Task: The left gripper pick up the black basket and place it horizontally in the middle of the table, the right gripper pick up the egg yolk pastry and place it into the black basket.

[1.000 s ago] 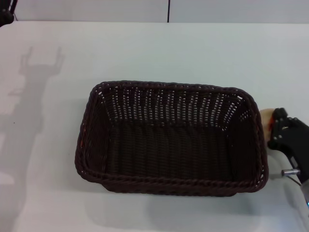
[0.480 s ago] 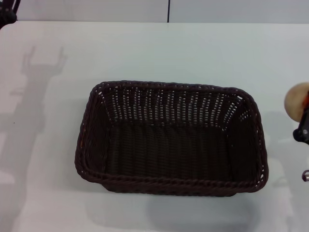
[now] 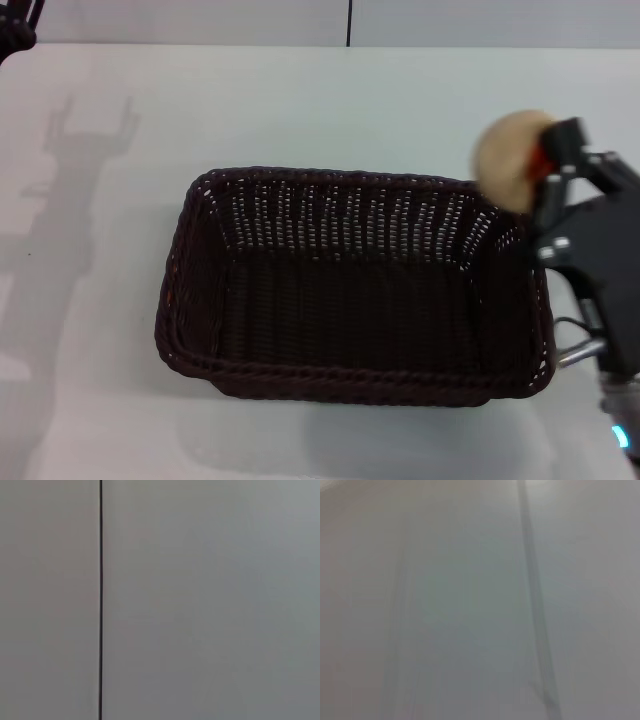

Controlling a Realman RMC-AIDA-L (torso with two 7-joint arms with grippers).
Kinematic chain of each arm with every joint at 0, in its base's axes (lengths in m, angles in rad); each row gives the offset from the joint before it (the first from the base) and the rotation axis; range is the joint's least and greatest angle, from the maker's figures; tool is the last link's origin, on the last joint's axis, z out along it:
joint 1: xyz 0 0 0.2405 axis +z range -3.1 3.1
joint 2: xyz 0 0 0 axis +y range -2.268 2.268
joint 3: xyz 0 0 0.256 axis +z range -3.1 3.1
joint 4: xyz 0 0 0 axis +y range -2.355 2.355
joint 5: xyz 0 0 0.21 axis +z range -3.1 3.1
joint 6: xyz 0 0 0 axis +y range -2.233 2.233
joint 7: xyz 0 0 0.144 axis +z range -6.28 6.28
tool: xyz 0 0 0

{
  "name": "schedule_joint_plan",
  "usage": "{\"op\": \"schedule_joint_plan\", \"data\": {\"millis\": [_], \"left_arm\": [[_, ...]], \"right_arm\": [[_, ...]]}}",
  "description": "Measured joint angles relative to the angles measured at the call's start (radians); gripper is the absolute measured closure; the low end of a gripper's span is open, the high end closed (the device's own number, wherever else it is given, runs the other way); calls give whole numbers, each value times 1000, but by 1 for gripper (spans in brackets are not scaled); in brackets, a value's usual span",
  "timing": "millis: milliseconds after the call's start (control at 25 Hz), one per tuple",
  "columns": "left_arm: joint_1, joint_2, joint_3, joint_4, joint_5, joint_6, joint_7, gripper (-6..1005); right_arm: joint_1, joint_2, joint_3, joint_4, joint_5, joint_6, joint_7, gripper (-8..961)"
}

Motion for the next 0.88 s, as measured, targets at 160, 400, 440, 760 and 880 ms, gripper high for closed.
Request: {"op": "schedule_joint_plan", "data": {"millis": [160,400,440,760,880], "left_arm": [[0,0,0,0,0,-1,-1,201],[0,1,0,0,0,-1,-1,201],[0,1,0,1,0,-2,-1,201],[3,2,-1,3,0,-5,0,201],[7,1,-4,5,0,-5,0,201]], "right_arm": [[17,3,20,-6,-140,35,-18,897],[-1,2,51,-6,-141,38,-18,849],[-12,0,64,-6,-141,38,-18,808],[-120,5,219,-26,-104,17,-28,482],[-159,6,286,-39,-92,10,-28,413]]}}
